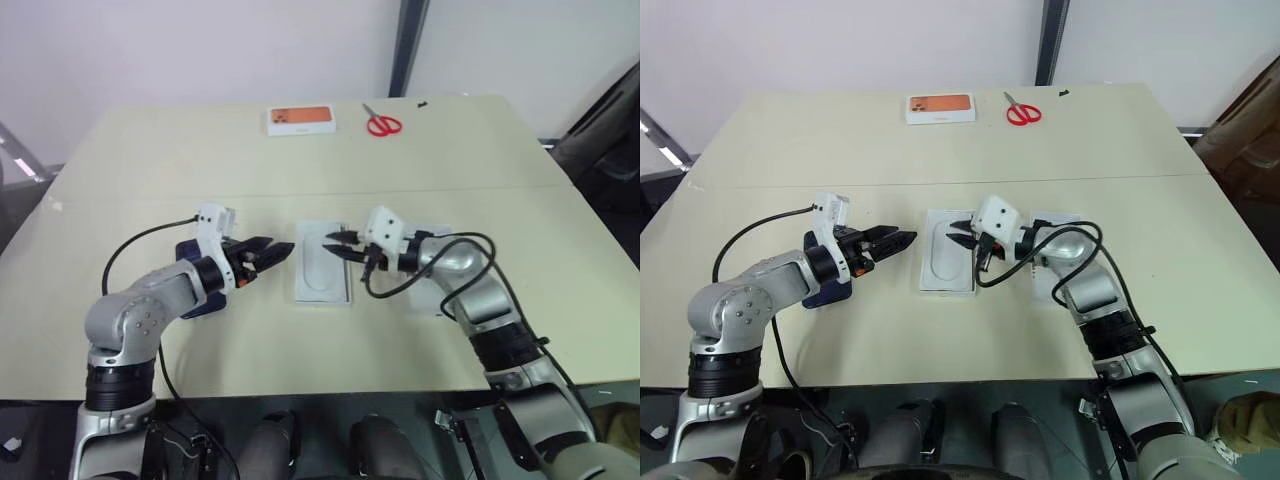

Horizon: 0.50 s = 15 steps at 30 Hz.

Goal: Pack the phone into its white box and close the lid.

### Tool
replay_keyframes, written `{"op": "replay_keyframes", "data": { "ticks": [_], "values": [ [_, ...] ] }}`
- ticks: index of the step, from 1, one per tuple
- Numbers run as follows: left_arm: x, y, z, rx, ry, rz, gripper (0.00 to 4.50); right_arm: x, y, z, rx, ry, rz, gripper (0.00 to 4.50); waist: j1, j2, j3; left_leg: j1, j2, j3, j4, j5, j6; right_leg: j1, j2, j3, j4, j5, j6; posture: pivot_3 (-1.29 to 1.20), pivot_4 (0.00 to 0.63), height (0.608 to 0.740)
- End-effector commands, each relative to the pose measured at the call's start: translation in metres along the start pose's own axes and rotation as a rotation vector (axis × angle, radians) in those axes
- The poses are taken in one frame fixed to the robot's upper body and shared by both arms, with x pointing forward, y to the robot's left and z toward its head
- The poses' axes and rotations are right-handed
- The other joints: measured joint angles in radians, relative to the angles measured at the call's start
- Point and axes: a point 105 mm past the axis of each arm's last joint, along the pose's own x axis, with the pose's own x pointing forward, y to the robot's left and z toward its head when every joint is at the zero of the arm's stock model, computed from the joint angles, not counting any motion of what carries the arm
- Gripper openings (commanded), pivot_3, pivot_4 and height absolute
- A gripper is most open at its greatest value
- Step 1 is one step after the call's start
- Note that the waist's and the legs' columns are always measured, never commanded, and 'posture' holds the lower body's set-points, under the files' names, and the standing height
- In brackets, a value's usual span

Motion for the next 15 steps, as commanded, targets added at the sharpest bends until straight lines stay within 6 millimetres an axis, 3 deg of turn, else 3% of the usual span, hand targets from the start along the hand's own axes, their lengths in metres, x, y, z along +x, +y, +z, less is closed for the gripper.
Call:
{"op": "replay_keyframes", "data": {
  "ticks": [1,5,8,15],
  "values": [
    [-0.015,0.010,0.006,0.137,-0.037,-0.035,3.39,0.014,-0.002,0.008,-0.077,0.011,-0.008,0.08,0.000,0.000,0.000,0.000,0.000,0.000,0.000,0.000,0.000,0.000,0.000,0.000,0.000,0.000,0.000,0.00,0.150,0.734],
    [-0.023,0.026,0.006,0.177,-0.046,0.003,3.39,0.027,-0.004,0.006,-0.096,0.060,-0.015,0.08,0.002,0.000,0.000,0.000,0.000,-0.001,0.000,0.000,0.000,-0.001,-0.001,0.000,0.000,0.000,0.000,0.00,0.150,0.734],
    [-0.021,0.027,0.002,0.187,-0.039,0.006,3.39,0.031,0.000,-0.001,-0.138,0.141,0.006,0.08,0.001,0.000,0.000,0.000,0.000,-0.001,-0.001,0.000,0.000,-0.001,-0.001,-0.001,0.000,0.000,0.000,0.00,0.150,0.734],
    [-0.014,0.022,-0.001,0.175,-0.063,0.015,3.39,0.020,0.009,-0.018,-0.166,0.301,0.120,0.08,-0.001,0.000,0.000,0.000,0.000,-0.001,-0.001,0.000,0.000,-0.001,0.000,-0.001,0.000,0.000,0.000,0.00,0.150,0.734]
  ]
}}
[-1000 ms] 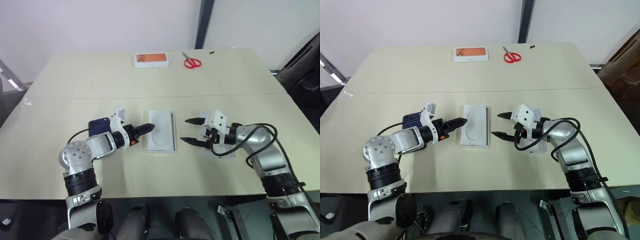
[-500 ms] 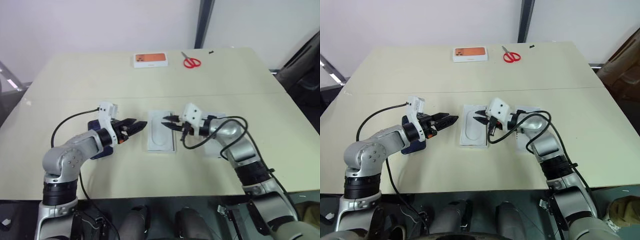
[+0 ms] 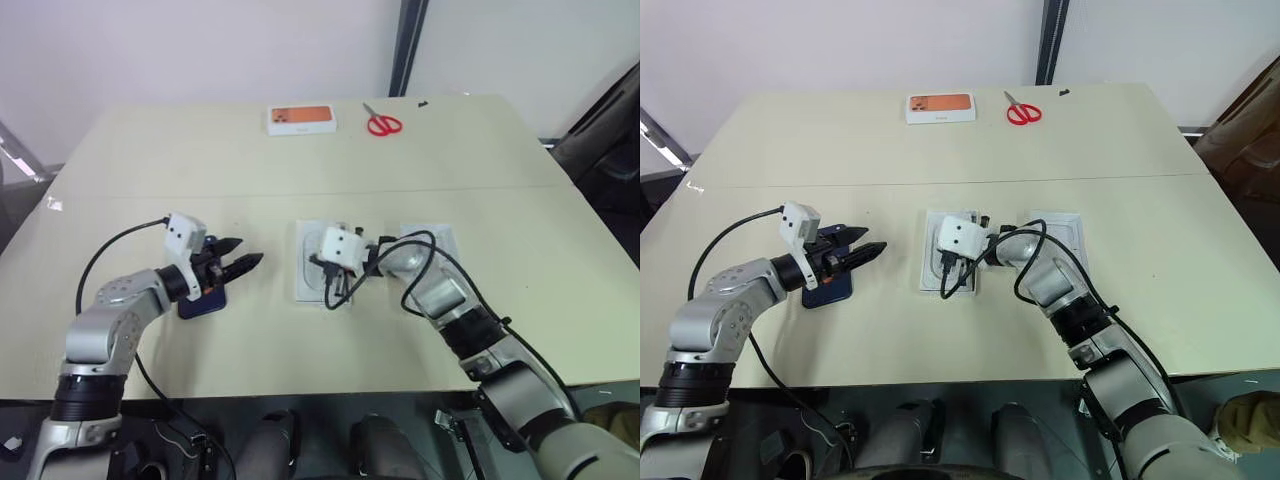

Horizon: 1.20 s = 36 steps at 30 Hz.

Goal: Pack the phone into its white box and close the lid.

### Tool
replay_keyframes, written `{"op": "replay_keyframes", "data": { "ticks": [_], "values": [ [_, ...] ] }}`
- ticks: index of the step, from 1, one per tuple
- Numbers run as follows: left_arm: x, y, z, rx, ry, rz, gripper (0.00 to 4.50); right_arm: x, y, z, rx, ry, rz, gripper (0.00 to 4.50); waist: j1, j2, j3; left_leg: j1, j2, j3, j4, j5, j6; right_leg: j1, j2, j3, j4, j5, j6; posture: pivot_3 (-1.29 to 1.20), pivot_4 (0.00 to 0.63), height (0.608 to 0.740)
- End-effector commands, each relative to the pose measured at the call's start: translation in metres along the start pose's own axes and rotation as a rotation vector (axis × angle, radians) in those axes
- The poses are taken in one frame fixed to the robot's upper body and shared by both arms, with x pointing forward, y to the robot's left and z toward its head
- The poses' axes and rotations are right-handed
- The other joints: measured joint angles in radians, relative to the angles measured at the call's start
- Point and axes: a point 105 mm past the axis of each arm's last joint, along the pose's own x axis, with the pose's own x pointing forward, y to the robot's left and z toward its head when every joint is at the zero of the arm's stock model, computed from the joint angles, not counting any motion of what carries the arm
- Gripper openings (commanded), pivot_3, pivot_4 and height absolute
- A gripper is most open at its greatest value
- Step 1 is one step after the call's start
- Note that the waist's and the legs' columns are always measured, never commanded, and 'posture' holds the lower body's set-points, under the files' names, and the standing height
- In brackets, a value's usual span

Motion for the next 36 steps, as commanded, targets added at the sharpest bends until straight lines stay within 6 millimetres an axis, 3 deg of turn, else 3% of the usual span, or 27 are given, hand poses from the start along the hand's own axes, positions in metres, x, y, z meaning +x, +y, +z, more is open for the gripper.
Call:
{"op": "replay_keyframes", "data": {
  "ticks": [1,6,11,20,24,30,36],
  "values": [
    [0.001,-0.003,0.008,0.034,-0.032,0.004,3.39,-0.007,-0.003,0.003,-0.046,0.036,0.021,0.08,-0.001,0.000,0.000,0.000,0.000,0.000,0.000,0.000,0.000,0.000,0.000,0.000,0.000,0.000,0.000,0.00,0.150,0.734],
    [0.004,-0.007,0.007,0.036,-0.028,-0.007,3.39,-0.014,0.000,-0.007,-0.092,0.097,0.048,0.08,-0.001,0.000,0.000,0.000,0.000,0.000,0.000,0.000,0.000,0.000,0.000,0.000,0.000,0.000,0.000,0.00,0.150,0.734],
    [0.007,-0.007,0.007,0.037,-0.028,-0.008,3.39,-0.014,-0.001,-0.003,-0.087,0.073,0.048,0.08,0.001,0.000,0.000,0.000,0.000,0.000,0.000,0.000,0.000,0.001,0.000,0.000,0.000,0.000,0.000,0.00,0.150,0.734],
    [0.006,-0.006,0.008,0.016,-0.025,-0.013,3.39,-0.008,-0.011,0.023,-0.021,-0.042,-0.026,0.08,-0.002,0.000,0.000,0.000,0.000,0.000,0.000,0.000,0.000,0.000,0.000,0.000,0.000,0.000,0.000,0.00,0.150,0.734],
    [-0.006,0.011,0.006,-0.043,0.005,0.055,3.39,-0.008,-0.022,0.019,-0.069,-0.021,-0.097,0.08,-0.002,0.000,0.000,0.000,0.000,0.000,0.000,0.000,0.000,0.000,0.000,0.000,0.000,0.000,0.000,0.00,0.150,0.734],
    [-0.043,0.049,0.011,-0.274,0.015,0.158,3.39,-0.010,-0.048,0.062,0.077,-0.211,-0.179,0.08,-0.009,0.000,0.000,0.000,0.000,0.000,-0.001,0.000,0.000,-0.001,0.001,0.000,0.001,0.000,0.000,0.00,0.150,0.734],
    [-0.076,0.077,0.008,-0.383,0.010,0.301,3.39,0.018,-0.036,0.089,0.146,-0.289,-0.099,0.08,-0.019,0.000,0.000,0.000,0.000,-0.001,0.000,0.000,0.000,-0.004,0.001,-0.001,0.001,0.000,0.000,0.00,0.150,0.734]
  ]
}}
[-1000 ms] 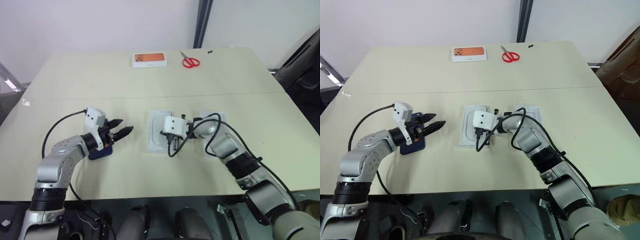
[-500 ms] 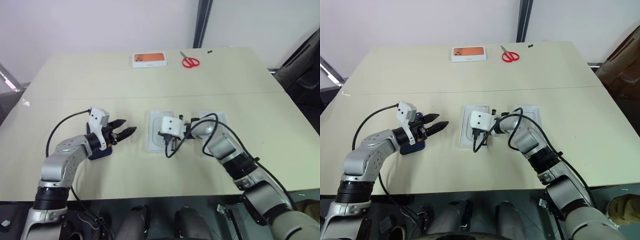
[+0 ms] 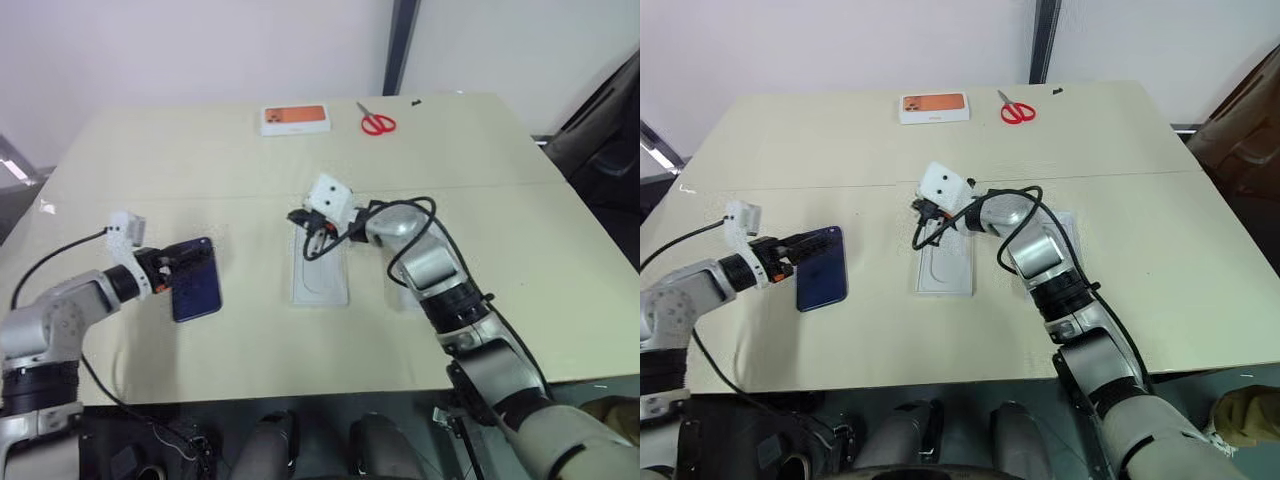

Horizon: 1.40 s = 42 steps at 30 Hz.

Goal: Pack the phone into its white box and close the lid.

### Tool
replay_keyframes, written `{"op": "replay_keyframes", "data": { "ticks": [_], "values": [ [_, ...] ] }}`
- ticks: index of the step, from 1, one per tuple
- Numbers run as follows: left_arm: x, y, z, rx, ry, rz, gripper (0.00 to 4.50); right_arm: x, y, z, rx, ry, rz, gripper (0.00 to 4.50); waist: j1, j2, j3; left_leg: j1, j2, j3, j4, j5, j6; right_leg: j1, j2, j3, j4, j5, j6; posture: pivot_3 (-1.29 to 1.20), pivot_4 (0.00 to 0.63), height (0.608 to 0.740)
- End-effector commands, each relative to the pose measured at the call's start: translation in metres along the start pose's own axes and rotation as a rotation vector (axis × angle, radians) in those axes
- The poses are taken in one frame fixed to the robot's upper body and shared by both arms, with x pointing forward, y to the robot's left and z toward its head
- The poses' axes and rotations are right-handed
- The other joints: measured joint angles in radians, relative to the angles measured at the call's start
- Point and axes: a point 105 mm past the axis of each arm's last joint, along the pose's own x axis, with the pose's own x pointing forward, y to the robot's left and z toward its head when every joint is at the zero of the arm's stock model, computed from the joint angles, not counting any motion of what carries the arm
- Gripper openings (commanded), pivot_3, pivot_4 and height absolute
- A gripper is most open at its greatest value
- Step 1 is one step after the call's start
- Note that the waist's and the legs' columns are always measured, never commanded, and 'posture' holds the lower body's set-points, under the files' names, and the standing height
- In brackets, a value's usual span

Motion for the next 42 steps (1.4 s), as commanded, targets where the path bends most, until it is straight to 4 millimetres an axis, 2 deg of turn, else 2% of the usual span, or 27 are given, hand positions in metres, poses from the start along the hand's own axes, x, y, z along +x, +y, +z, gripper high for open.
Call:
{"op": "replay_keyframes", "data": {
  "ticks": [1,7,13,15,21,25,30,36,42],
  "values": [
    [-0.018,0.018,0.011,-0.056,-0.045,0.076,3.39,0.022,0.014,0.010,-0.023,-0.019,0.045,0.08,-0.004,0.000,0.000,0.000,0.000,0.000,0.000,0.000,0.000,0.000,0.000,0.000,0.000,0.000,0.000,0.00,0.150,0.734],
    [-0.031,0.031,-0.004,-0.129,0.005,0.148,3.39,0.056,0.052,0.008,-0.110,0.022,0.137,0.08,-0.014,0.000,0.000,0.000,0.000,0.000,-0.001,0.000,0.000,-0.002,0.000,0.001,0.001,0.000,0.000,0.00,0.150,0.734],
    [-0.038,0.037,-0.021,-0.195,0.089,0.195,3.39,0.070,0.066,0.003,-0.104,0.047,0.158,0.08,-0.011,0.000,0.000,0.000,0.000,0.000,-0.001,0.000,-0.001,-0.003,0.000,0.001,0.002,0.000,0.000,0.00,0.150,0.734],
    [-0.038,0.041,-0.025,-0.181,0.114,0.226,3.39,0.071,0.068,-0.001,-0.098,0.066,0.160,0.08,-0.012,0.000,0.000,0.000,0.000,0.000,-0.001,0.000,-0.001,-0.002,0.000,0.000,0.002,0.000,0.000,0.00,0.150,0.734],
    [-0.023,0.033,-0.040,-0.248,0.190,0.184,3.39,0.069,0.071,-0.008,-0.108,0.112,0.164,0.08,-0.010,0.000,0.000,0.000,0.000,-0.001,-0.001,0.001,-0.001,-0.003,0.000,0.000,0.003,0.000,0.000,0.00,0.150,0.734],
    [-0.009,0.015,-0.049,-0.316,0.256,0.061,3.39,0.068,0.069,-0.008,-0.111,0.115,0.158,0.08,-0.006,0.000,0.000,0.001,-0.001,-0.001,-0.001,0.001,-0.001,-0.002,0.000,0.000,0.003,0.000,0.000,0.00,0.150,0.734],
    [0.011,-0.009,-0.056,-0.283,0.319,-0.076,3.39,0.064,0.072,-0.013,-0.100,0.132,0.183,0.08,0.012,0.001,-0.001,0.001,-0.002,-0.001,-0.001,0.001,-0.001,-0.001,-0.001,0.000,0.003,0.000,0.000,0.00,0.150,0.734],
    [0.023,-0.018,-0.059,-0.274,0.345,-0.134,3.39,0.061,0.071,-0.026,-0.094,0.198,0.184,0.08,0.022,0.001,-0.001,0.002,-0.003,-0.001,0.000,0.001,-0.001,0.001,-0.002,0.000,0.002,0.000,0.000,0.00,0.150,0.734],
    [0.029,-0.012,-0.057,-0.245,0.352,-0.108,3.39,0.058,0.069,-0.039,-0.097,0.274,0.183,0.08,0.022,0.002,-0.002,0.004,-0.003,-0.001,0.000,0.001,-0.001,0.003,-0.002,0.000,0.002,0.000,0.000,0.00,0.150,0.734]
  ]
}}
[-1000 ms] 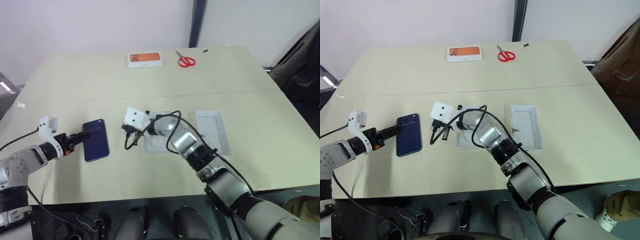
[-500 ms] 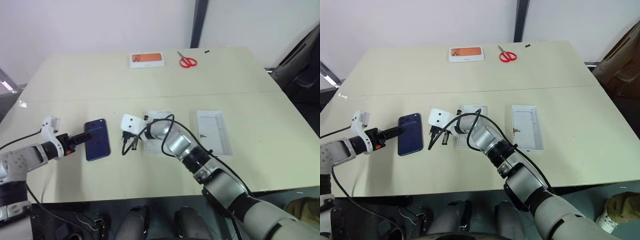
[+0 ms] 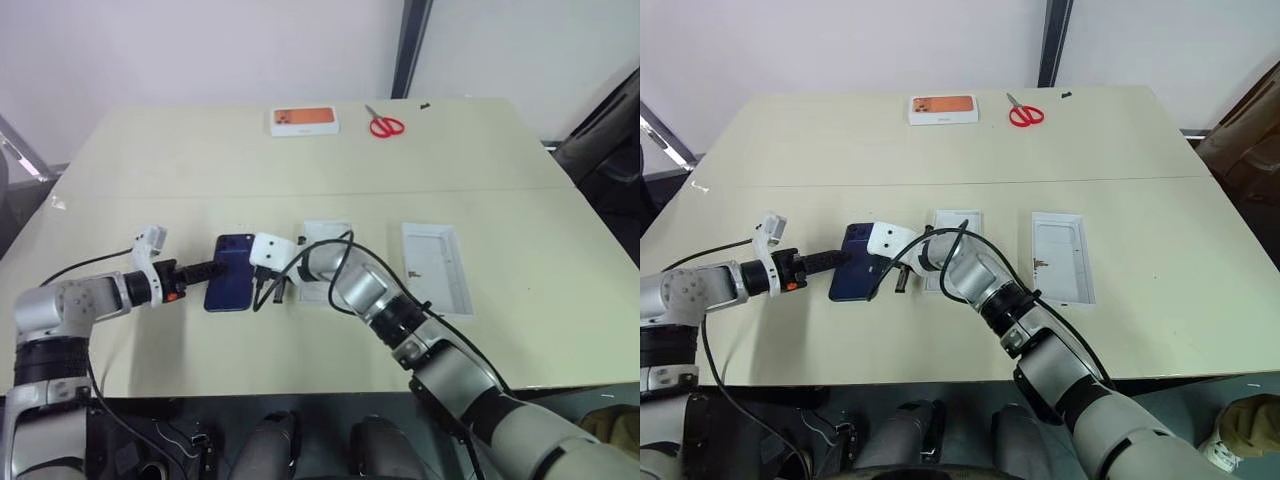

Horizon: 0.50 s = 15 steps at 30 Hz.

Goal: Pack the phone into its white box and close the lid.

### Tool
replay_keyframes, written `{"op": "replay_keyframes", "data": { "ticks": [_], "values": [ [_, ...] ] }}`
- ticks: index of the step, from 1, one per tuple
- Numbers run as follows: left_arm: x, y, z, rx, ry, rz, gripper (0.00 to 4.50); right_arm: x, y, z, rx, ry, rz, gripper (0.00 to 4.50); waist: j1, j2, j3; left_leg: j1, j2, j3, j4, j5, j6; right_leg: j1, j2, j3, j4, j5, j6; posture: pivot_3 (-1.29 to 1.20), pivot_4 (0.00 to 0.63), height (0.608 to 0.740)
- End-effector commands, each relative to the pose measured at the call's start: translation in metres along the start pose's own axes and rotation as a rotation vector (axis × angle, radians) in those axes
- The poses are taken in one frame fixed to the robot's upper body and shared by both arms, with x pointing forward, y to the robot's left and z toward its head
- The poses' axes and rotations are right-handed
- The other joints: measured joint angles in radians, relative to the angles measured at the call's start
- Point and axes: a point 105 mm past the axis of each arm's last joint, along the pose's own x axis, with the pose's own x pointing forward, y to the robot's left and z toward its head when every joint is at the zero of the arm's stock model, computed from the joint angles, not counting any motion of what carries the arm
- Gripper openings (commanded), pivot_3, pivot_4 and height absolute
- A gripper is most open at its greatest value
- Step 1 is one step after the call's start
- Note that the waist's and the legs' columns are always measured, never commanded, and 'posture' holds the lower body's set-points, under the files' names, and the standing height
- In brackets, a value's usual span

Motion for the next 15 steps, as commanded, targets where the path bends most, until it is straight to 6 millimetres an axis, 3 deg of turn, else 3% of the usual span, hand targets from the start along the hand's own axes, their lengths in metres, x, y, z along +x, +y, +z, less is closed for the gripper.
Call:
{"op": "replay_keyframes", "data": {
  "ticks": [1,8,11,15],
  "values": [
    [0.015,0.002,-0.023,-0.069,0.092,-0.015,3.39,0.000,0.001,0.004,-0.034,0.011,0.012,0.08,0.000,0.000,0.000,0.001,0.000,0.000,0.000,0.000,0.000,0.001,0.000,0.000,0.000,0.000,0.000,0.00,0.150,0.734],
    [0.028,-0.019,-0.041,-0.096,0.198,-0.122,3.39,0.002,0.003,0.005,-0.049,0.007,0.012,0.08,-0.001,0.001,-0.001,0.002,0.000,0.000,-0.001,0.000,0.000,0.002,0.000,0.000,0.000,0.000,0.000,0.00,0.150,0.734],
    [0.031,-0.033,-0.036,-0.135,0.192,-0.190,3.39,0.002,0.004,0.004,-0.054,0.008,0.017,0.08,-0.001,0.001,-0.001,0.003,0.000,0.000,-0.001,0.000,0.000,0.003,0.000,0.000,0.000,0.000,0.000,0.00,0.150,0.734],
    [0.031,-0.034,-0.029,-0.115,0.179,-0.178,3.39,0.001,0.003,0.003,-0.055,0.008,0.017,0.08,-0.003,0.001,-0.001,0.003,0.000,0.000,-0.001,0.000,0.001,0.003,0.000,0.000,0.000,0.000,0.000,0.00,0.150,0.734]
  ]
}}
